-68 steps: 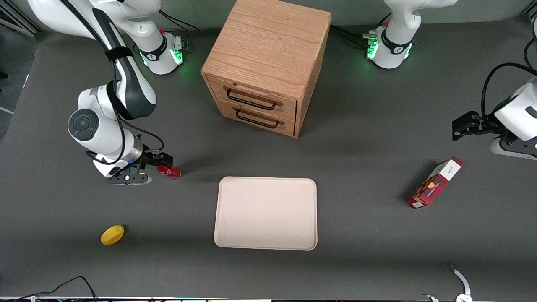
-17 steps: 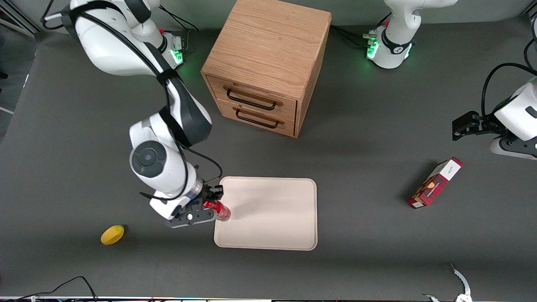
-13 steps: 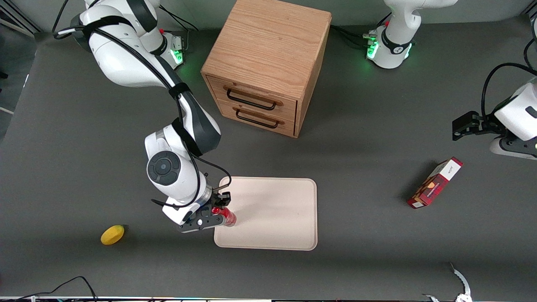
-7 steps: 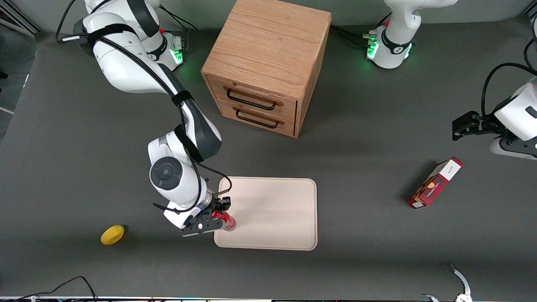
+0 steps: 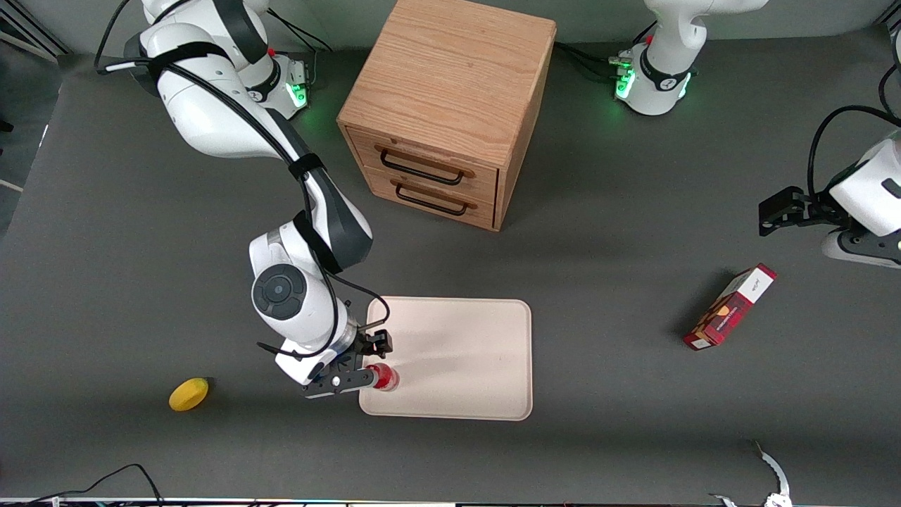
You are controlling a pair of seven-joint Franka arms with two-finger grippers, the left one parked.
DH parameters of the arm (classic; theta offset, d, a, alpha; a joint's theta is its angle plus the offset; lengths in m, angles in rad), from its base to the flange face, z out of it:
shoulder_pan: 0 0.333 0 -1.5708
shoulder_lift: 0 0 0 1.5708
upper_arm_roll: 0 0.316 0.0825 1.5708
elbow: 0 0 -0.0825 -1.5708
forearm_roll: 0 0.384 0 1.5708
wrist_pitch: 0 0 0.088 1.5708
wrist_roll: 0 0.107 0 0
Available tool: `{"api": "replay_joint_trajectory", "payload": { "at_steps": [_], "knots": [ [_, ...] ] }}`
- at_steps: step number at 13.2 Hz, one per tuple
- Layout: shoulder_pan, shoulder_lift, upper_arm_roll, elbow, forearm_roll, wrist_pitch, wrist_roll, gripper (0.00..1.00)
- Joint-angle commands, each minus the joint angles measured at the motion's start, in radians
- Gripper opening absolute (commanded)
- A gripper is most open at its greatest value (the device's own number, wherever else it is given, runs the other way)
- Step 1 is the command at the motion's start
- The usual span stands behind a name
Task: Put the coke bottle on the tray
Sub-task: 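Open the right gripper to release the bottle on the tray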
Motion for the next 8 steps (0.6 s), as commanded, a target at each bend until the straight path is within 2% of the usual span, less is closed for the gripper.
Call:
{"api": "replay_joint_trajectory", "payload": {
  "at_steps": [1, 5, 8],
  "knots": [
    [0.011, 0.011, -0.014, 0.040, -0.004, -0.003, 0.031, 1.00],
    [-0.040, -0.099, -0.011, -0.007, -0.003, -0.095, 0.022, 1.00],
    [-0.095, -0.317, -0.005, -0.240, -0.003, -0.141, 0.010, 1.00]
  ]
}}
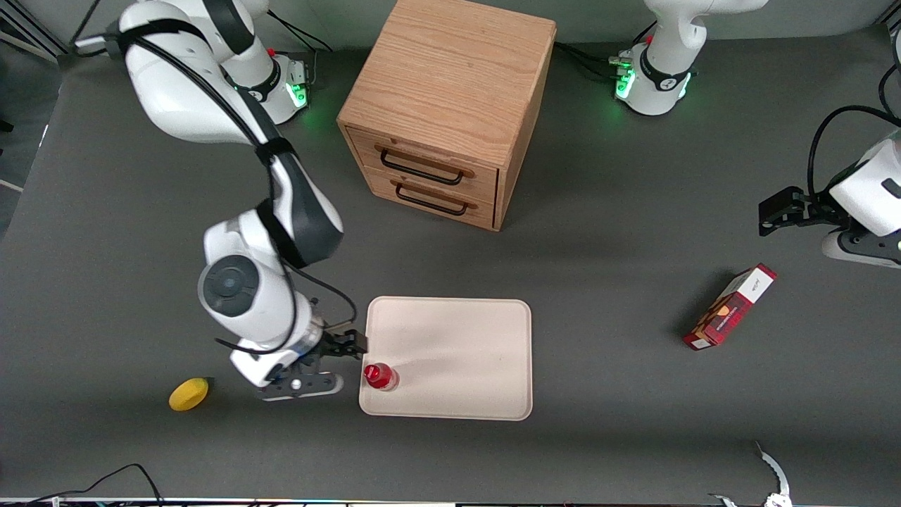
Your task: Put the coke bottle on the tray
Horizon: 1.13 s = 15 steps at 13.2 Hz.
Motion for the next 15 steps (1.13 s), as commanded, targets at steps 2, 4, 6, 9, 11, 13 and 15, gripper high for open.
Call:
{"api": "replay_joint_trajectory", "payload": {
  "at_steps": [2, 4, 6, 9, 11, 13, 15],
  "knots": [
    [-0.095, -0.326, 0.015, -0.369, 0.002, -0.007, -0.039, 1.00],
    [-0.156, -0.437, 0.018, -0.447, 0.011, -0.080, -0.145, 1.00],
    [-0.201, -0.525, 0.018, -0.495, 0.011, -0.149, -0.183, 1.00],
    [-0.253, -0.582, 0.015, -0.477, 0.013, -0.223, -0.185, 1.00],
    [-0.275, -0.586, 0.015, -0.459, 0.019, -0.231, -0.193, 1.00],
    [-0.273, -0.571, 0.016, -0.400, 0.049, -0.246, -0.159, 1.00],
    [-0.276, -0.576, 0.015, -0.393, 0.048, -0.252, -0.165, 1.00]
  ]
}}
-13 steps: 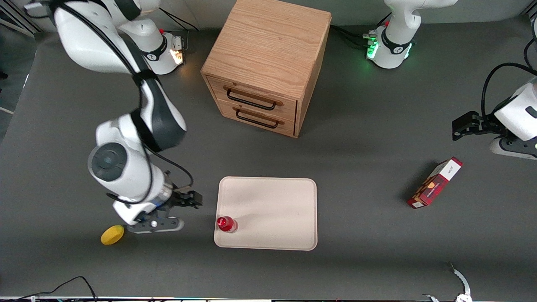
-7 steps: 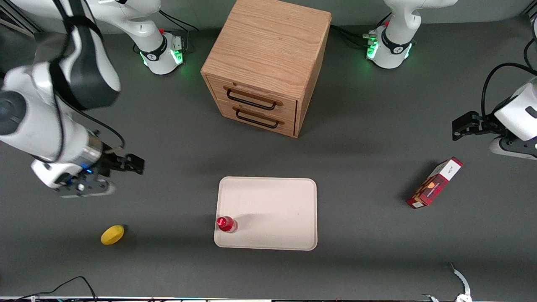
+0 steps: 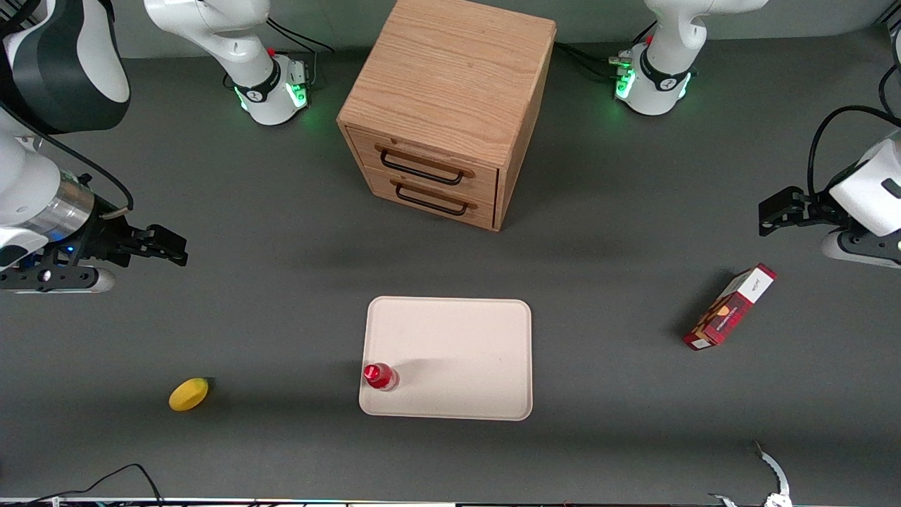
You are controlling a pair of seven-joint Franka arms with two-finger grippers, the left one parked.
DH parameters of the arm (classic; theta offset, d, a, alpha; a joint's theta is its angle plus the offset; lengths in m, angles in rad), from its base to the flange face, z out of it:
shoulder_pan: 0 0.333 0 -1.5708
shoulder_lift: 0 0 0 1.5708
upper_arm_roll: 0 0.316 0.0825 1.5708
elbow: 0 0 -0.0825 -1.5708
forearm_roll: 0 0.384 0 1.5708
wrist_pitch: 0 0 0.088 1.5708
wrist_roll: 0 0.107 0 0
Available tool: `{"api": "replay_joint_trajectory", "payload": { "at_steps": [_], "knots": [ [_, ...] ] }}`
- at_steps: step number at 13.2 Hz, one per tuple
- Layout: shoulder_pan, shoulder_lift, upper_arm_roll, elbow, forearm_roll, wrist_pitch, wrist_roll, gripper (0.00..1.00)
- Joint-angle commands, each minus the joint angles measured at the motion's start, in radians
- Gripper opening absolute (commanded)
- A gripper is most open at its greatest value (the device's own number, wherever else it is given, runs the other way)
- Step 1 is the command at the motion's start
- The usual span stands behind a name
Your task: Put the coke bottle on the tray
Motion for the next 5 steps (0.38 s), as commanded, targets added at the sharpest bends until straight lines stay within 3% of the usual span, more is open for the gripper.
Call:
{"api": "replay_joint_trajectory", "payload": {
  "at_steps": [1, 5],
  "knots": [
    [-0.013, -0.001, 0.011, 0.032, 0.016, -0.034, 0.005, 1.00],
    [-0.014, 0.056, -0.003, 0.110, 0.020, -0.107, -0.003, 1.00]
  ]
}}
